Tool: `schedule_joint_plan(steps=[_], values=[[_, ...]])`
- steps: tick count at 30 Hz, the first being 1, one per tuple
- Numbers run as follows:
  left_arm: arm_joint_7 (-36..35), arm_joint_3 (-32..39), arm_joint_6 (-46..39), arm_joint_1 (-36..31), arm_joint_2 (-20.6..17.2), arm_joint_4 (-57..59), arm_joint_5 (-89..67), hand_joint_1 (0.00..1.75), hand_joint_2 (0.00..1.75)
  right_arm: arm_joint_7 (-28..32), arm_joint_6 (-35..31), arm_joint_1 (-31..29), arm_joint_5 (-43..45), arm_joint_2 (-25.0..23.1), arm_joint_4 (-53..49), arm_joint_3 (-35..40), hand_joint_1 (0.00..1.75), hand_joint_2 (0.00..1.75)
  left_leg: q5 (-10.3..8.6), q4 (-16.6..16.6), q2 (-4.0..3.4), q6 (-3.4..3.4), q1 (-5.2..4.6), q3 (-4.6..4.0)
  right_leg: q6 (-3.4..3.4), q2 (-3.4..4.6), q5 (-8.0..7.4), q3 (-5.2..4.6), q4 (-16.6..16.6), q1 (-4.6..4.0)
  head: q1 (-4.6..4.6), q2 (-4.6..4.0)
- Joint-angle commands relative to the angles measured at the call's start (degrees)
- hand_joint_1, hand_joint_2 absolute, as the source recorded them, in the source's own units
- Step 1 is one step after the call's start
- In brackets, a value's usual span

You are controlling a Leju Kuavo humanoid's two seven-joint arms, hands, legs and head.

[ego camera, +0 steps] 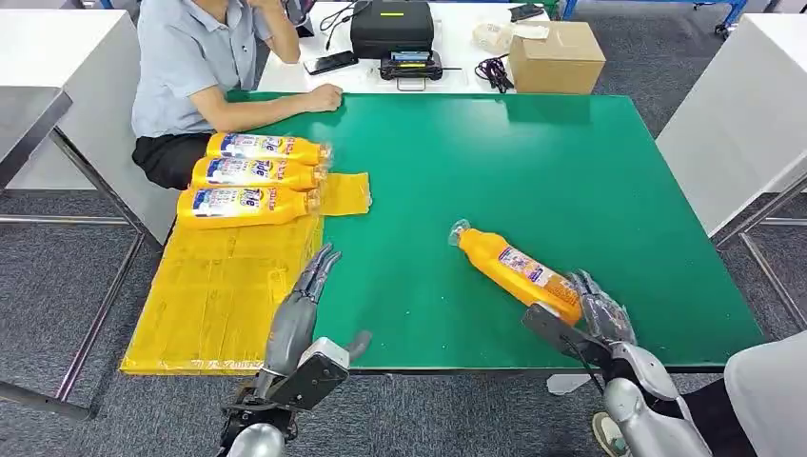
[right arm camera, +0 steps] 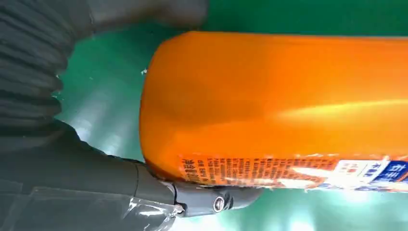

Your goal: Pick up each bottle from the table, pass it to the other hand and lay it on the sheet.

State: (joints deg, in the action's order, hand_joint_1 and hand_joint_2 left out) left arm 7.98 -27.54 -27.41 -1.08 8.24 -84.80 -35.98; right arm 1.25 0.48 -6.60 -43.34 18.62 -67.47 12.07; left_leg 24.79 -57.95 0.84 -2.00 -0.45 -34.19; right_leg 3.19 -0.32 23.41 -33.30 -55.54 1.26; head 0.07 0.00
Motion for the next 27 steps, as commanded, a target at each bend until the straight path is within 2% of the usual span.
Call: schedule_joint_plan(steps=[1,2,20,21,22,23,27], values=[[-0.3,-1.3,0.4,-0.7,-1.4,2.3,0.0,0.0,1.75,2.0,-3.3,-0.4,0.8,-3.9,2.5,-1.5,1.61,1.75,0.05,0.1,-0.11,0.14,0.1,0.16,-0.16,0.08,0.01,0.15,0.1,-0.1,0.0,0.0],[-0.1,-1.3,0.3,-0.6,-1.5,2.3,0.2,0.0,1.75,2.3,-3.5,-0.5,1.2,-4.4,2.3,-1.8,1.75,1.75,0.03,0.1,-0.09,0.1,0.06,0.11,-0.11,0.06,0.01,0.09,0.1,-0.07,0.0,0.0],[0.6,-1.5,0.4,-0.7,-1.1,2.7,0.8,0.0,1.75,4.0,-5.7,-1.1,1.7,-6.6,3.2,-4.5,1.75,1.75,0.1,0.0,-0.18,0.18,0.12,0.09,-0.2,0.11,0.05,0.07,0.0,-0.13,0.0,0.0],[0.6,-1.4,0.3,-0.6,-1.1,2.6,0.8,0.0,1.75,3.9,-7.0,-0.9,0.8,-6.6,3.1,-4.6,1.4,1.75,0.03,0.1,-0.12,0.11,0.07,-0.03,-0.12,0.07,0.0,-0.04,0.0,-0.08,0.0,0.0],[0.7,-1.4,0.3,-0.4,-1.1,2.3,0.8,0.0,1.75,3.7,-7.6,-0.8,0.2,-7.0,3.0,-4.8,0.23,1.75,0.07,0.0,-0.16,0.16,0.1,0.03,-0.18,0.1,0.03,0.01,0.1,-0.11,0.0,0.0],[0.7,-1.4,0.3,-0.3,-1.0,2.1,0.8,0.0,1.75,3.5,-8.2,-0.6,-0.3,-7.1,2.7,-4.8,0.0,1.75,0.03,0.0,-0.11,0.09,0.06,-0.06,-0.11,0.06,0.01,-0.07,0.0,-0.06,0.0,0.0],[0.7,-1.3,0.2,0.1,-1.0,1.6,0.5,0.0,1.75,2.7,-9.5,-0.4,-2.1,-7.3,1.9,-4.7,0.0,1.75,0.07,0.0,-0.17,0.12,0.07,-0.02,-0.13,0.11,0.03,-0.06,0.0,-0.08,0.0,0.0]])
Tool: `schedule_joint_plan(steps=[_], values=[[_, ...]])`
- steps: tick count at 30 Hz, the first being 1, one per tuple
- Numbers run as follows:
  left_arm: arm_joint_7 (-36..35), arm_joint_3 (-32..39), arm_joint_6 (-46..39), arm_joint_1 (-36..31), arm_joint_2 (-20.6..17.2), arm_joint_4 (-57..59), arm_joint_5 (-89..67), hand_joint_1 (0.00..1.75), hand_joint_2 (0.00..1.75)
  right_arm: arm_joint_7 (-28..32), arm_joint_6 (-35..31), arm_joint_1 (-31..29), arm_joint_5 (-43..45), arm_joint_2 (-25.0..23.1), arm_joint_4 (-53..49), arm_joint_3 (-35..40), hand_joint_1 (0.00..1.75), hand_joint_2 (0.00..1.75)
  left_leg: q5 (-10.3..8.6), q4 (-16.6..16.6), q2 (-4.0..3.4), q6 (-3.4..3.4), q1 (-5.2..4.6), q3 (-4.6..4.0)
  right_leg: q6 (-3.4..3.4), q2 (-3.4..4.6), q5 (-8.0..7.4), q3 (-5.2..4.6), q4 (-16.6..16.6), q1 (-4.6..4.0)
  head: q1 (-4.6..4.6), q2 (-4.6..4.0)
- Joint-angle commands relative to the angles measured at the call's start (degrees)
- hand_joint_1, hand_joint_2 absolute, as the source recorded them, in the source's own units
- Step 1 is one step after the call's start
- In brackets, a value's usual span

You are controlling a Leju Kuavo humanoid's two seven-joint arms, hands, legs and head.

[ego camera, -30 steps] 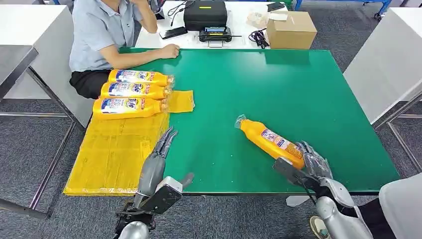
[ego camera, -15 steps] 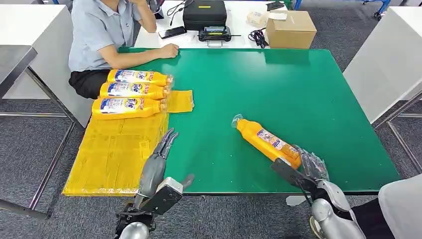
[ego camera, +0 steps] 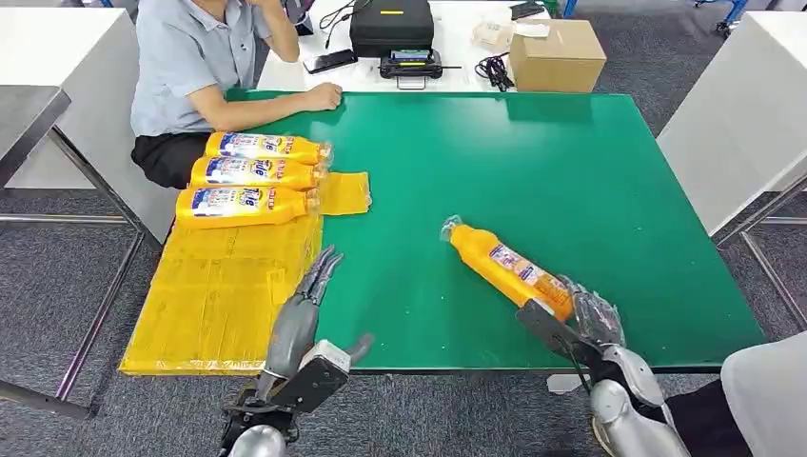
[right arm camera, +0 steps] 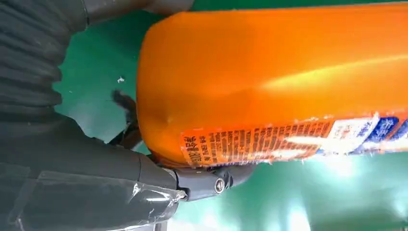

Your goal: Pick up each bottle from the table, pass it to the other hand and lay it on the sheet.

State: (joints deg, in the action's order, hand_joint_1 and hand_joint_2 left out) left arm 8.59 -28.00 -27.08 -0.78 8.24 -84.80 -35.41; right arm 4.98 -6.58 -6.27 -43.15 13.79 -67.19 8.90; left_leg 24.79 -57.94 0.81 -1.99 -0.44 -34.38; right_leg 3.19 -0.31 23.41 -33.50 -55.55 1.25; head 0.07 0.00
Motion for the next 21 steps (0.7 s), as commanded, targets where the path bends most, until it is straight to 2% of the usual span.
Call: schedule_joint_plan(steps=[1,12,17,21], values=[[0.1,-0.9,-0.2,-0.2,-1.0,1.6,-0.1,0.0,1.75,-1.0,-2.4,-0.7,-2.3,-2.5,1.6,-1.6,0.0,1.75,0.05,0.0,-0.08,0.09,0.05,0.12,-0.1,0.05,0.02,0.11,0.0,-0.06,0.0,0.0],[-0.8,0.6,0.2,2.6,-0.5,-2.1,-2.2,0.0,1.75,-4.4,-6.2,2.7,-13.0,-2.1,-7.3,-1.0,0.0,1.75,0.1,0.0,-0.11,0.13,0.07,0.09,-0.16,0.08,0.07,0.09,0.0,-0.08,0.0,0.0],[-1.0,0.8,0.0,4.0,-0.6,-3.9,-3.1,0.0,1.75,-3.6,-5.6,5.7,-12.6,-2.0,-12.4,-1.0,0.0,1.75,0.13,0.0,-0.11,0.15,0.09,0.12,-0.18,0.08,0.1,0.1,0.0,-0.1,0.0,0.0],[-1.4,0.4,-0.3,6.6,-1.1,-7.2,-4.9,0.0,1.75,-1.1,-3.1,12.3,-7.7,-1.5,-24.2,-0.5,0.0,1.75,0.08,0.0,0.0,0.1,0.04,-0.01,-0.12,-0.02,0.08,-0.01,0.0,-0.05,0.0,0.0]])
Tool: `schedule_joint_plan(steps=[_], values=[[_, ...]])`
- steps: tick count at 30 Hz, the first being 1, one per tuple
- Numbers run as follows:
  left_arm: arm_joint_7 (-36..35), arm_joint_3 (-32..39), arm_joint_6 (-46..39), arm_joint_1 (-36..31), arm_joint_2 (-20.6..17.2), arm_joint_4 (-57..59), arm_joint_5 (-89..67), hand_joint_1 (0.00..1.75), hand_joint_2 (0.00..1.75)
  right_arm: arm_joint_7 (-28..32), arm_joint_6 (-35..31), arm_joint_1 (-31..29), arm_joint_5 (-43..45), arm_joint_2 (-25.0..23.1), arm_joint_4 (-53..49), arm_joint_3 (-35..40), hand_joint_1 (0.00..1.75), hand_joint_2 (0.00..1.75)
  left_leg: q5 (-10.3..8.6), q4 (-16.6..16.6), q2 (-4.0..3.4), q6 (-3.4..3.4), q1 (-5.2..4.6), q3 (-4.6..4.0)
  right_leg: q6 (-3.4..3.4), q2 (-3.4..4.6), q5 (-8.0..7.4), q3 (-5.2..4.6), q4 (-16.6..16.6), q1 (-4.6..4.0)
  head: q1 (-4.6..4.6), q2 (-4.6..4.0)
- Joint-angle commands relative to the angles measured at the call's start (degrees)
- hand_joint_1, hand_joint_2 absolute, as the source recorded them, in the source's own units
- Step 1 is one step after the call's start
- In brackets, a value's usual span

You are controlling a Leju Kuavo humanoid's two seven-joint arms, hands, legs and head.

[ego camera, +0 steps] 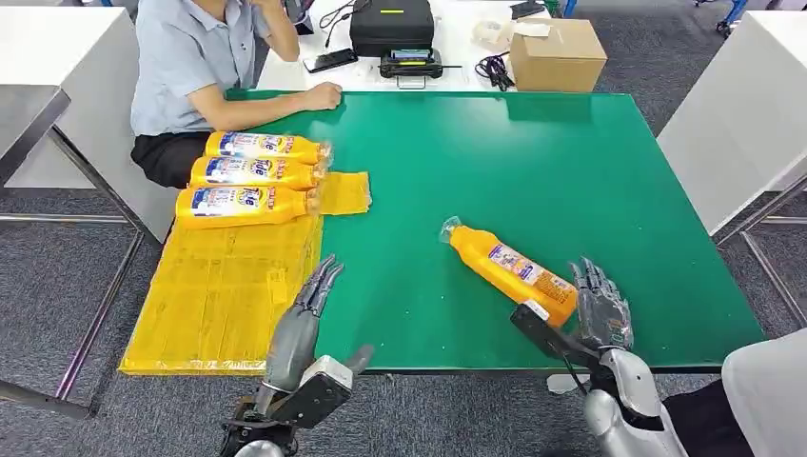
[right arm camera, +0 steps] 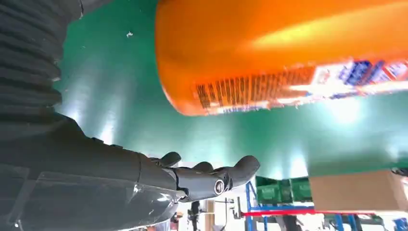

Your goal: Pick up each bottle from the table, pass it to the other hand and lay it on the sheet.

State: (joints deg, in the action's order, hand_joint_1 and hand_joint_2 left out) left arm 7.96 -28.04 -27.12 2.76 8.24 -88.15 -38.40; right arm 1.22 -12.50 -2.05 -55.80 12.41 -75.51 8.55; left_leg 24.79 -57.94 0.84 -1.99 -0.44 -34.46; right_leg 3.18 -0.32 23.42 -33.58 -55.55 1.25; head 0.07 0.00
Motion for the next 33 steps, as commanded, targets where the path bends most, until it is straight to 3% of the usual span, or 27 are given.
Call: schedule_joint_plan(steps=[1,4,16,18,25,28,33], values=[[-0.8,0.2,-0.7,3.5,-1.4,-4.5,-2.4,0.0,1.75,3.6,3.7,9.2,7.6,0.2,-17.9,-0.3,0.0,1.75,0.13,0.0,-0.03,0.14,0.06,0.11,-0.16,0.0,0.13,0.11,0.0,-0.07,0.0,0.0],[-0.7,0.2,-2.5,4.6,-2.1,-5.8,-4.1,0.0,1.75,6.0,5.3,12.2,13.2,1.5,-22.3,-0.7,0.0,1.75,0.09,0.0,0.01,0.11,0.03,0.01,-0.13,-0.03,0.11,0.02,0.0,-0.04,0.0,0.0],[-1.9,1.3,-3.5,6.8,-2.3,-7.8,-6.2,0.0,1.75,6.9,2.8,17.1,13.1,1.9,-30.1,-2.3,0.0,1.75,0.12,0.0,-0.04,0.12,0.06,0.0,-0.14,0.0,0.09,-0.01,0.0,-0.07,0.0,0.0],[-1.9,1.2,-3.5,6.8,-2.2,-7.8,-6.2,0.0,1.75,6.9,2.8,16.9,13.1,1.9,-29.6,-2.4,0.0,1.75,0.37,-0.1,-0.21,0.28,0.19,0.31,-0.34,0.13,0.28,0.29,-0.1,-0.21,0.0,0.0],[-1.9,1.2,-3.5,6.6,-2.1,-7.6,-6.4,0.0,1.75,7.5,0.9,15.2,12.6,-1.6,-26.8,-3.8,0.0,1.75,0.19,0.0,-0.18,0.17,0.12,0.18,-0.21,0.11,0.1,0.16,0.1,-0.12,0.02,0.0],[-1.6,0.8,-3.7,6.3,-2.3,-7.5,-6.7,0.0,1.75,11.8,-1.2,13.4,14.6,-5.6,-24.9,-5.1,0.0,1.75,0.15,0.0,-0.21,0.17,0.13,0.17,-0.21,0.15,0.06,0.13,0.1,-0.13,0.0,0.0],[-1.9,0.6,-3.7,6.3,-2.5,-7.9,-7.2,0.0,1.75,13.4,-2.5,12.6,14.8,-7.3,-25.1,-4.4,0.0,1.75,0.13,0.1,-0.24,0.17,0.13,0.16,-0.21,0.17,0.04,0.11,0.1,-0.14,0.0,0.0]])
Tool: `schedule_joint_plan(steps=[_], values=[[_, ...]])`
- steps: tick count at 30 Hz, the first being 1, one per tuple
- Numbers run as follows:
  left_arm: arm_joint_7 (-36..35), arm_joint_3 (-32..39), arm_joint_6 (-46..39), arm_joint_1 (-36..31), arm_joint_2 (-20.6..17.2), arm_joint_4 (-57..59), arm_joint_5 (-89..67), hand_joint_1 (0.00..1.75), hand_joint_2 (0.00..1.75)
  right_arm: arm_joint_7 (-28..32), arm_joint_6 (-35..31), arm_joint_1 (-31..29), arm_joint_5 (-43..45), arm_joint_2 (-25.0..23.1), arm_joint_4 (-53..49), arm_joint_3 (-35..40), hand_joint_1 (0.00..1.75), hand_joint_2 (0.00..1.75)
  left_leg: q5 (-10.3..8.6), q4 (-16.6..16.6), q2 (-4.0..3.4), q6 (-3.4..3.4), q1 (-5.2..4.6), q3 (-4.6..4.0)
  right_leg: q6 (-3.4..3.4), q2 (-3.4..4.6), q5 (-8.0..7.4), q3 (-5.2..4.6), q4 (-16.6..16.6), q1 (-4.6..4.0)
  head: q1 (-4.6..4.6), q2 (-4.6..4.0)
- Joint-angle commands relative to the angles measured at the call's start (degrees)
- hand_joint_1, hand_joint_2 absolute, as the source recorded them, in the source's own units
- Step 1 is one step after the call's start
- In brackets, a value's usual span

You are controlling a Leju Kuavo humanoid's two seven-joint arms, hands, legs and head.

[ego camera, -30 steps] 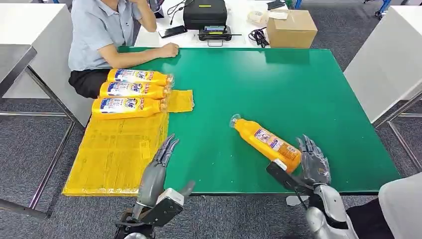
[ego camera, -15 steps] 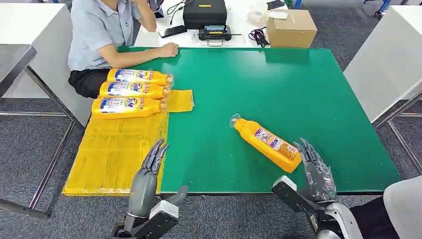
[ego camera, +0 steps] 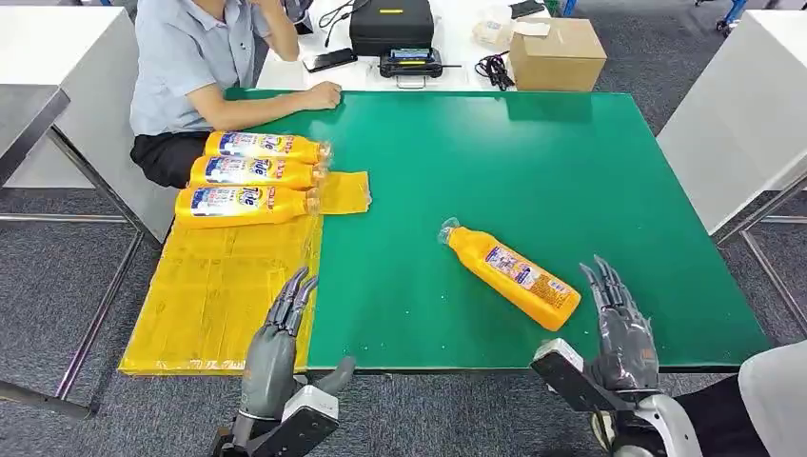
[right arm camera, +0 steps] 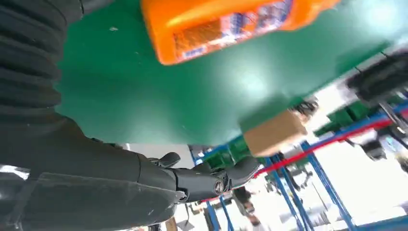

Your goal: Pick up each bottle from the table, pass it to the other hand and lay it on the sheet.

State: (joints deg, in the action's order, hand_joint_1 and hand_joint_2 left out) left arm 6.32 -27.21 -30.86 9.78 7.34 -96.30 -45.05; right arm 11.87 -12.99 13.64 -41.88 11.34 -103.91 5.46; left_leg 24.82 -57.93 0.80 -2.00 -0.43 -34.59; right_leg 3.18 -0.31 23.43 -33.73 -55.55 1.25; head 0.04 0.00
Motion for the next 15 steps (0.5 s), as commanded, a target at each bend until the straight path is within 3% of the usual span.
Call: schedule_joint_plan(steps=[1,15], values=[[-0.3,-0.2,0.1,-0.7,-1.6,0.3,-0.6,0.0,1.75,2.8,-2.0,-3.1,0.8,-6.2,3.3,-1.3,0.0,1.75,0.14,0.0,-0.2,0.2,0.15,0.33,-0.23,0.15,0.07,0.3,0.1,-0.16,0.0,0.0],[-0.5,0.0,0.9,-0.9,-1.3,0.4,-1.0,0.0,1.75,2.6,-2.7,-3.8,-0.8,-6.7,3.8,-1.2,0.0,1.75,0.05,0.0,-0.09,0.11,0.06,0.15,-0.12,0.07,0.02,0.14,0.0,-0.06,0.02,0.0]])
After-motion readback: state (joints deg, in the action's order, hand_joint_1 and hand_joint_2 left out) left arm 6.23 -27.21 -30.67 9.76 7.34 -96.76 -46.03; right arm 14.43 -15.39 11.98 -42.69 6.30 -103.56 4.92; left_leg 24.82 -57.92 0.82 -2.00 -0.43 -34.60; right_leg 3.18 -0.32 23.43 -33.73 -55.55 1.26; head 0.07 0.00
